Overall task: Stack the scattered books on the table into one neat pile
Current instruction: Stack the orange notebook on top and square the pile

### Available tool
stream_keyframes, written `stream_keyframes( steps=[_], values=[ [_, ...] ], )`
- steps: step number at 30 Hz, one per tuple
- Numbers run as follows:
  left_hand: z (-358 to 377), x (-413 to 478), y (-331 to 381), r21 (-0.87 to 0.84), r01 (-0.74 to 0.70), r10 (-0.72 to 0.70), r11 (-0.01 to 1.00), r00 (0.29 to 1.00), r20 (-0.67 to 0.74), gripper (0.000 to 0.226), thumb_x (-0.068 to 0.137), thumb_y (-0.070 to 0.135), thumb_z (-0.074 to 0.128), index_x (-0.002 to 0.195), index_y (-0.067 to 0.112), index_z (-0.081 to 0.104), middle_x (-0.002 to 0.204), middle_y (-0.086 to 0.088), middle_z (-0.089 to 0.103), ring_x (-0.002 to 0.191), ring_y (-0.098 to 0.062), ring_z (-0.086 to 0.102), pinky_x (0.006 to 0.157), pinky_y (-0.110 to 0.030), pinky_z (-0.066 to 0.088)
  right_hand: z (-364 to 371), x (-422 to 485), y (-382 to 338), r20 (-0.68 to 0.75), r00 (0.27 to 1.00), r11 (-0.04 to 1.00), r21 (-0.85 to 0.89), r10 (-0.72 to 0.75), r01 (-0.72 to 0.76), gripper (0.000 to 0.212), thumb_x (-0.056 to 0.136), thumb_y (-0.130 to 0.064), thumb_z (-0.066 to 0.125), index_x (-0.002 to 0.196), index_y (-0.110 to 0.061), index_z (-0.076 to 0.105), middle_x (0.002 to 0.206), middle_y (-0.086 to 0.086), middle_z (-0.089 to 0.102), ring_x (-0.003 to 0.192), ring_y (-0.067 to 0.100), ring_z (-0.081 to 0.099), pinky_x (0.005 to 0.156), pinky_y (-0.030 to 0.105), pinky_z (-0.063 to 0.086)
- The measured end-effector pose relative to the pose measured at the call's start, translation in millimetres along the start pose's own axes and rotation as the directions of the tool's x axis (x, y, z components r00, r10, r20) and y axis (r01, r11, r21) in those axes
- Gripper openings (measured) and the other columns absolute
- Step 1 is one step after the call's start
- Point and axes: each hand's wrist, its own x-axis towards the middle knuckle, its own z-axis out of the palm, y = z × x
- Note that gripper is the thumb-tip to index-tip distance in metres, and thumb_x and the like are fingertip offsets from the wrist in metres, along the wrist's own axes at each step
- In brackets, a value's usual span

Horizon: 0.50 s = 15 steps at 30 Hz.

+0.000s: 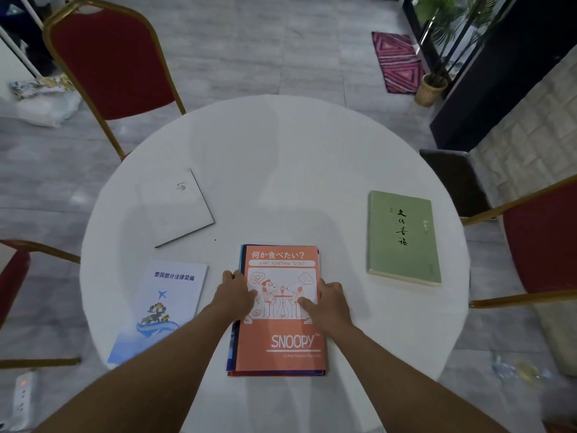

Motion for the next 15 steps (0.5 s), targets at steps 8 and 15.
stream_keyframes(
  steps=[8,15],
  values=[
    [-3.5,3.0,3.7,0.018,0.03,-0.03,0.999,1.0,0.008,0.044,0.098,0.031,0.056,0.131,0.007,0.042,0.137,-0.015,0.041,0.118,-0.03,0.058,0.091,-0.034,0.057,-4.4,2.2,-2.1,0.018,1.0,1.0,0.022,0.008,-0.008,0.049,0.09,-0.04,0.07,0.131,-0.016,0.058,0.127,0.006,0.061,0.105,0.024,0.068,0.09,0.036,0.06],
    [-5.0,-0.1,2.7,-0.034,0.019,-0.019,0.999,1.0,0.006,0.041,0.097,0.028,0.056,0.13,0.006,0.043,0.136,-0.015,0.041,0.118,-0.032,0.059,0.089,-0.034,0.057,-6.0,1.4,-1.9,0.04,0.999,0.997,0.069,0.011,-0.014,0.046,0.09,-0.036,0.072,0.129,-0.015,0.059,0.127,0.008,0.061,0.104,0.025,0.069,0.089,0.038,0.06]
  ],
)
